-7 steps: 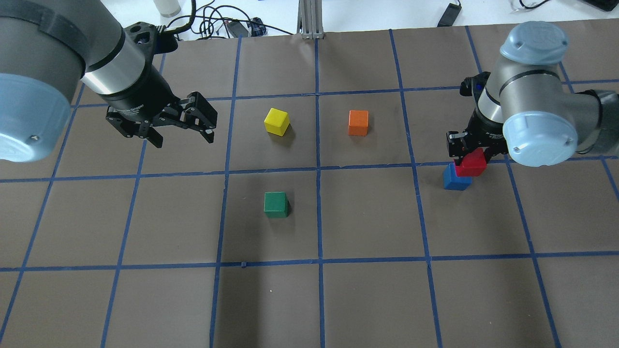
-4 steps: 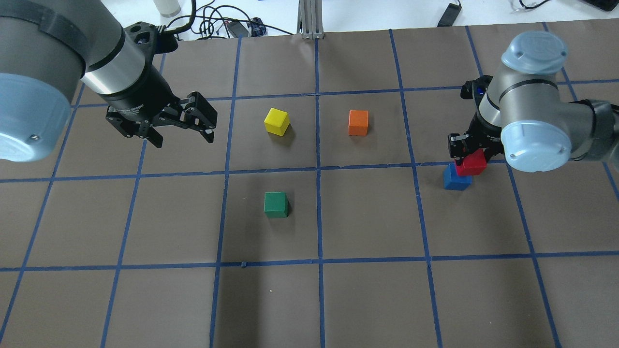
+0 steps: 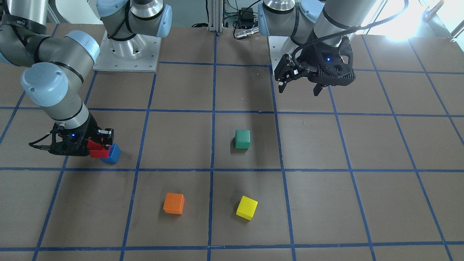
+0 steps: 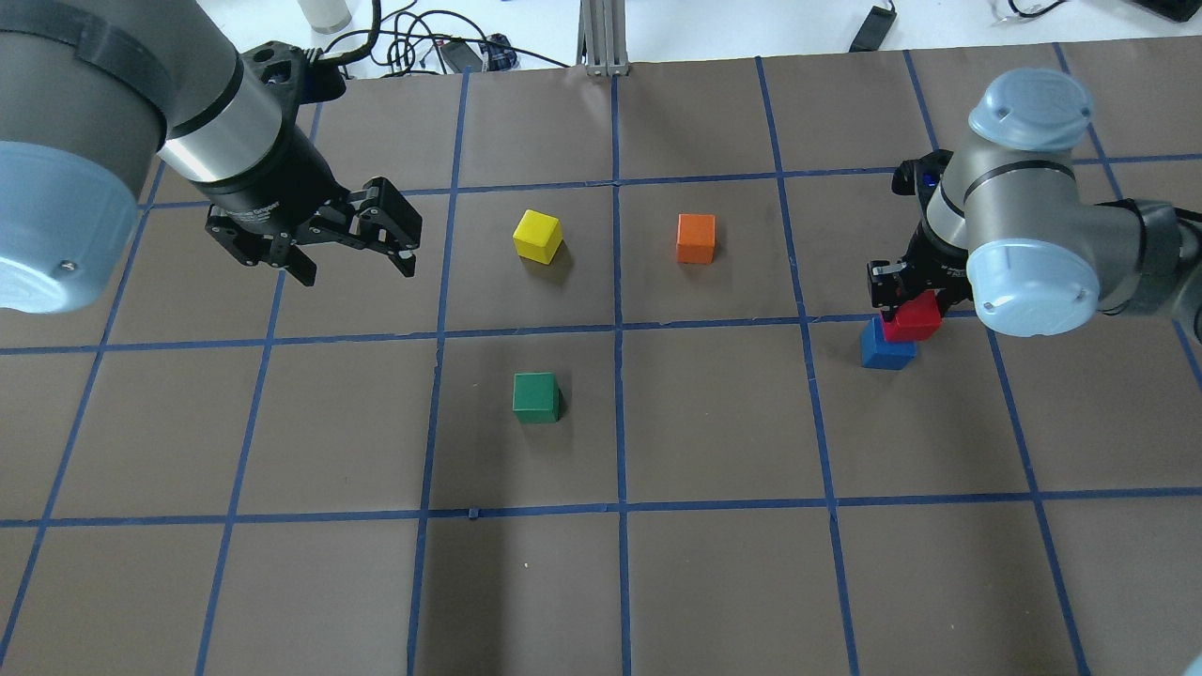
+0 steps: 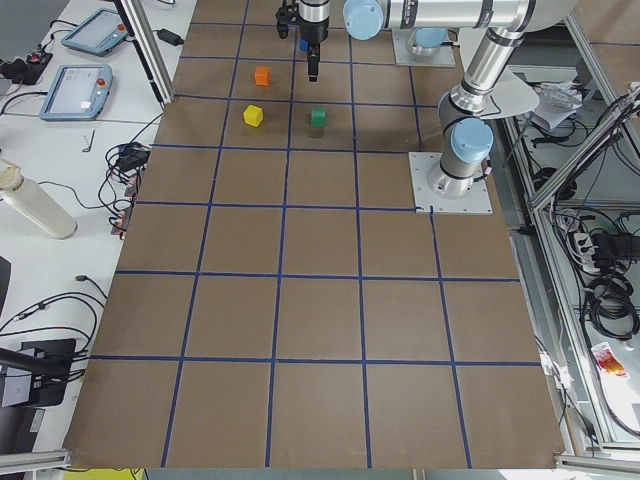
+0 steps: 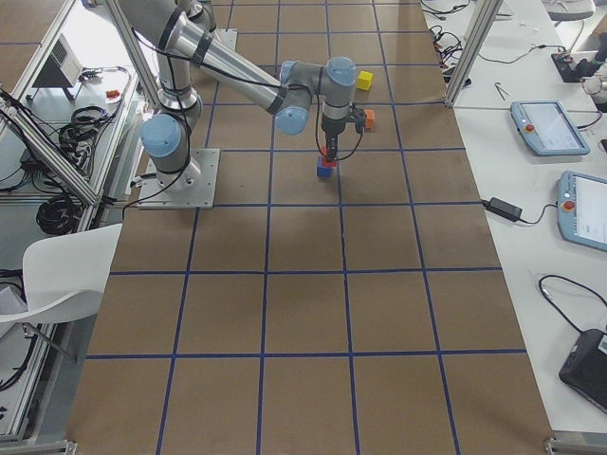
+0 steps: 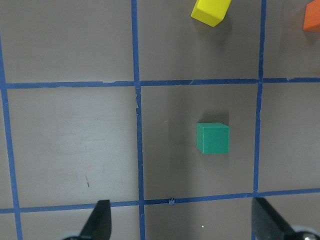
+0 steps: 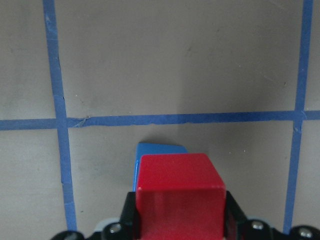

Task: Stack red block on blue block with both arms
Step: 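Lower the red cube onto the blue cube with the right gripper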

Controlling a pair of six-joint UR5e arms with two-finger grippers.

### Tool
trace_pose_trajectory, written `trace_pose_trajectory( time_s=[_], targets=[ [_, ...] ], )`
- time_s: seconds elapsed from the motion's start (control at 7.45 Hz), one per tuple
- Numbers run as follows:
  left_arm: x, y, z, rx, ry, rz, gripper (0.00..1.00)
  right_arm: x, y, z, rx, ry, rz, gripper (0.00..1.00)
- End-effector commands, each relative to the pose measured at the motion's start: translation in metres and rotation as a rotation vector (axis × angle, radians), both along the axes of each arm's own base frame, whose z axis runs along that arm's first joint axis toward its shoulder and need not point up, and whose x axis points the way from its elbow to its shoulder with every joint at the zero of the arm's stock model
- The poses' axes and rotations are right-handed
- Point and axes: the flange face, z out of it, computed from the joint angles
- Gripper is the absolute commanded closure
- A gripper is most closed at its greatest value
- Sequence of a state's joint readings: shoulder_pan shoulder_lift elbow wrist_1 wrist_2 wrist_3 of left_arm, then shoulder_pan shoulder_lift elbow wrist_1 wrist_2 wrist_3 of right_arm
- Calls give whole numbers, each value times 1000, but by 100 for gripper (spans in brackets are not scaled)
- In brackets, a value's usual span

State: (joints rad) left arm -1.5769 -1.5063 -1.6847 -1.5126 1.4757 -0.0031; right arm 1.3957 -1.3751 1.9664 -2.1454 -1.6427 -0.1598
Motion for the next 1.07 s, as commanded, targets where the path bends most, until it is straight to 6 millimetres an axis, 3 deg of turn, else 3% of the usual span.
trace_pose_trajectory(
  time_s=[0.0,0.94],
  targets=[
    [0,0,0,0,2,0,0,0,0,0,1,-2,-2,100],
    [0,0,0,-2,2,1,0,2,3,-6,22,-7,-3,100]
  ],
)
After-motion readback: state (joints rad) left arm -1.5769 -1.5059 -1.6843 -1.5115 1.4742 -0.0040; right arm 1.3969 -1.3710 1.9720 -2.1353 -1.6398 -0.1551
